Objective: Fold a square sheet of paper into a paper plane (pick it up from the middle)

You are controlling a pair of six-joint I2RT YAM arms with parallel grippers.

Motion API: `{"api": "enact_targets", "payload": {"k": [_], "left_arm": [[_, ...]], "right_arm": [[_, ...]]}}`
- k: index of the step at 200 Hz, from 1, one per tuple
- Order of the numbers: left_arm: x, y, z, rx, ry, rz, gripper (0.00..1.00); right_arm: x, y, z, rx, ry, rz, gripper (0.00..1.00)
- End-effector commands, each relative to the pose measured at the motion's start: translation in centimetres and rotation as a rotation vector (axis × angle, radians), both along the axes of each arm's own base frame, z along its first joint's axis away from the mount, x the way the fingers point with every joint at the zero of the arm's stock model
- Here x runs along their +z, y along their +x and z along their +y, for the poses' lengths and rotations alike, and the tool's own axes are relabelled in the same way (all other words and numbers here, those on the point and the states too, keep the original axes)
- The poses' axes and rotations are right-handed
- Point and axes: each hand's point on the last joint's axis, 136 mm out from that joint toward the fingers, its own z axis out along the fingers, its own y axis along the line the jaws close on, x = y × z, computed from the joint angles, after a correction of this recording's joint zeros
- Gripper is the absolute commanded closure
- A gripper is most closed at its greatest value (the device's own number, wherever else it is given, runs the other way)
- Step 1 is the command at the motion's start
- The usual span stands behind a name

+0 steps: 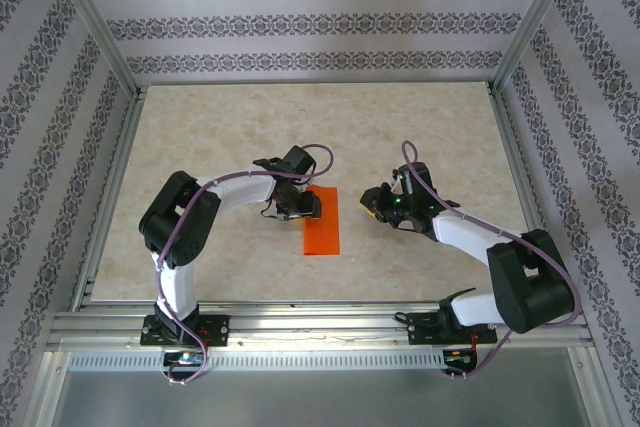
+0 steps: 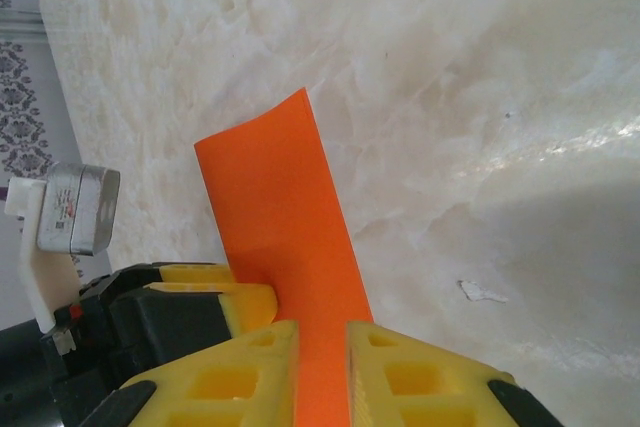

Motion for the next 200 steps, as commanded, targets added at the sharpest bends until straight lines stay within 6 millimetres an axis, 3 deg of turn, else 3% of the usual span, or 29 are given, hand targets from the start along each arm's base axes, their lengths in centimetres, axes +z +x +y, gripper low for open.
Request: {"api": "enact_targets", "payload": {"k": [1,200], "left_arm": [[-1.8,-1.1,1.7,-0.020,0.105,0.041,0.56],[-2.8,-1.0,1.3,-0.004,0.103,0.077,0.56]], "right_arm": [[0.8,0.4,0.8,0.034,0.012,-0.020,0.80],[0.6,0.4,1.8,0.063,0.024,-0.002,0.79]]}}
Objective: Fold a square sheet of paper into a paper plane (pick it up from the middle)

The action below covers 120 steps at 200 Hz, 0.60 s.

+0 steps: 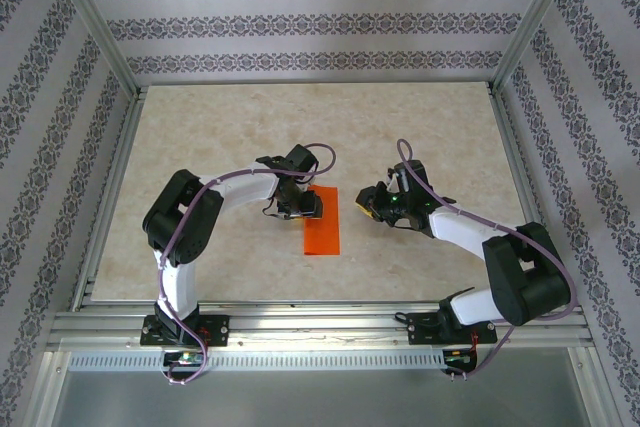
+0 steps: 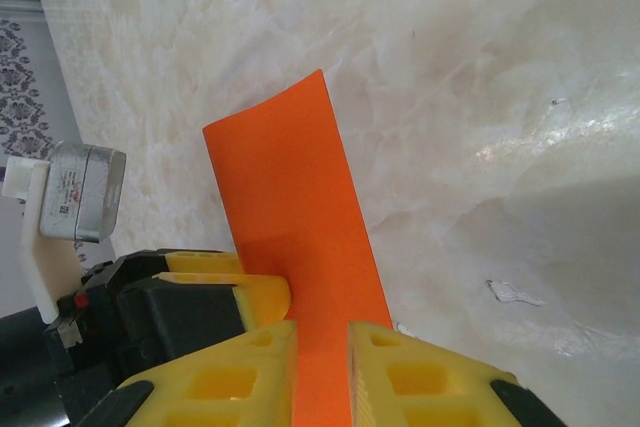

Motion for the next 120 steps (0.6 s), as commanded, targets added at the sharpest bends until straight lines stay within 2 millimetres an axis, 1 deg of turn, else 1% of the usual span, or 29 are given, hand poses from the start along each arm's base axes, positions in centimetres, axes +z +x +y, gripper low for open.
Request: {"api": "enact_targets", "payload": {"k": [1,12,27,86,100,120], "left_arm": [[-2.6,-1.0,1.4,0.005,0.078,0.059,0.56],[-2.6,-1.1,1.1,-0.007,0.063,0.060,0.56],[-2.8,-1.2,1.4,-0.004,0.076,0.062,0.53],[-3.2,-1.3,1.7,0.004,0.094,0.071,0.53],[-3.2,-1.3,1.7,0.006,0.096,0.071,0.54],[-3.1,-1.2,1.7,0.006,0.095,0.069,0.54]], "right_arm": [[0.7,0.2,0.8,0.031,0.012,-0.018,0.79],[0.7,0.2,0.9,0.033,0.013,-0.016,0.79],[0.6,0.2,1.0,0.036,0.014,-0.014,0.79],[0.5,0.2,1.5,0.055,0.019,-0.007,0.78],[0.4,0.2,1.9,0.071,0.026,-0.006,0.81],[0.1,0.0,2.9,0.122,0.021,0.000,0.90]]}}
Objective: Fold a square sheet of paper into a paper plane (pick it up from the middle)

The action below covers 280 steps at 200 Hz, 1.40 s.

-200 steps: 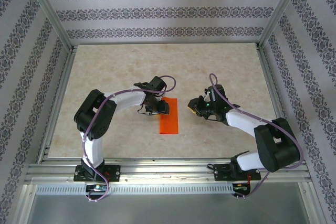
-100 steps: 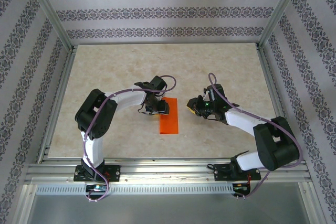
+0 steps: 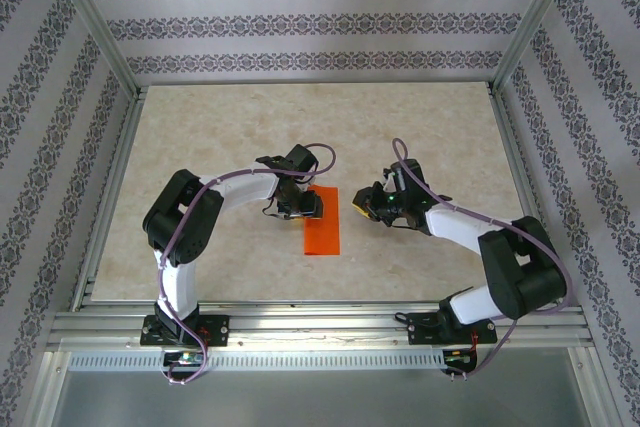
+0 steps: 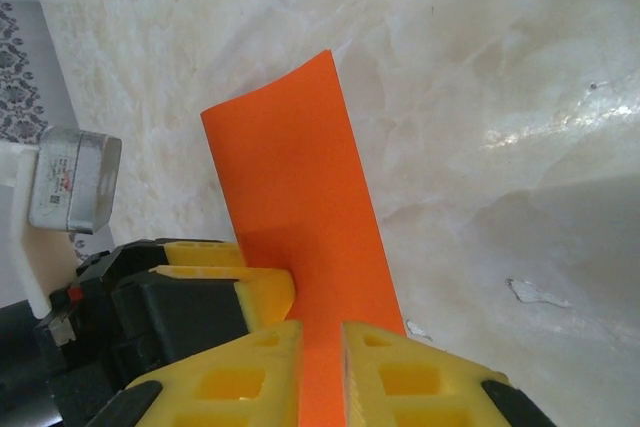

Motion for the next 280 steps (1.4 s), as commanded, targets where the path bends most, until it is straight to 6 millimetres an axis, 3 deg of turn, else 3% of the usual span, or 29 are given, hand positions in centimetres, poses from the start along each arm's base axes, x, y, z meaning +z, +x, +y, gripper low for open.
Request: {"api": "enact_targets", "payload": {"k": [1,19,53,107,176,247,280], "left_arm": [[-3.1,-1.2,1.8,0.008,0.100,0.065,0.54],[-3.2,-1.2,1.8,0.009,0.099,0.066,0.54],[-3.2,-1.2,1.7,0.005,0.096,0.067,0.54],[-3.1,-1.1,1.8,0.004,0.100,0.062,0.54],[-3.2,-1.2,1.7,0.006,0.096,0.066,0.54],[-2.9,-1.1,1.5,0.004,0.083,0.059,0.54],[-0.8,-0.4,0.7,0.020,0.020,0.021,0.50]], "right_arm": [[0.5,0.2,1.9,0.082,0.013,-0.021,0.90],[-0.1,0.1,3.0,0.129,-0.011,-0.010,1.00],[-2.1,-0.1,4.2,0.176,-0.114,0.008,1.00],[-4.2,-0.7,5.4,0.229,-0.142,0.049,1.00],[-4.7,-1.3,6.6,0.275,-0.142,0.058,1.00],[-8.4,-2.6,4.8,0.289,-0.252,0.136,1.00],[-9.4,-3.1,3.2,0.335,-0.335,0.158,1.00]]}}
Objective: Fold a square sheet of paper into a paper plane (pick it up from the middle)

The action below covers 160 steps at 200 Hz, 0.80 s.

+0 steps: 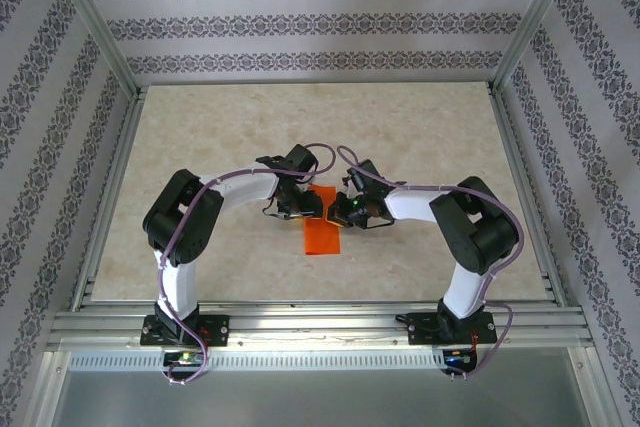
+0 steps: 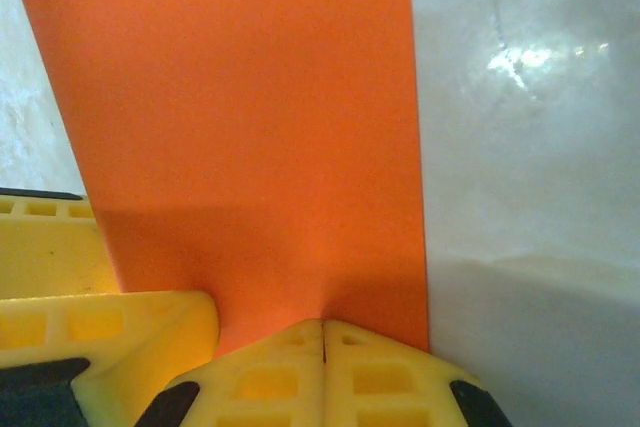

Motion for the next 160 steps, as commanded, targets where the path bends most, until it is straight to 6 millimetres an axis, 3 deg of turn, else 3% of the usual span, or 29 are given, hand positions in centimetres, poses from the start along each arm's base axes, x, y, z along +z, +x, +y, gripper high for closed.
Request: {"api": "enact_targets", "payload": {"k": [1,54,70,88,123,160], "left_arm": [[-0.7,-0.4,0.8,0.022,0.022,0.017,0.49],[6.3,1.7,0.5,0.126,-0.164,-0.146,0.45],[7.8,2.2,0.8,0.169,-0.240,-0.181,0.53],[9.1,2.5,0.1,0.191,-0.370,-0.198,0.71],[9.4,2.6,-2.0,0.190,-0.546,-0.177,1.00],[6.4,2.3,-2.7,0.197,-0.570,-0.105,1.00]], "right_arm": [[-3.6,-1.9,-3.0,0.037,-0.170,0.077,1.00],[-2.5,-1.5,-3.1,0.169,-0.160,0.061,1.00],[-2.5,-1.3,-2.9,0.176,-0.153,0.068,1.00],[-2.4,-1.1,-2.8,0.169,-0.149,0.071,1.00],[-2.3,-0.9,-2.7,0.159,-0.145,0.071,1.00],[-2.4,-1.0,-2.9,0.153,-0.145,0.079,1.00]]}}
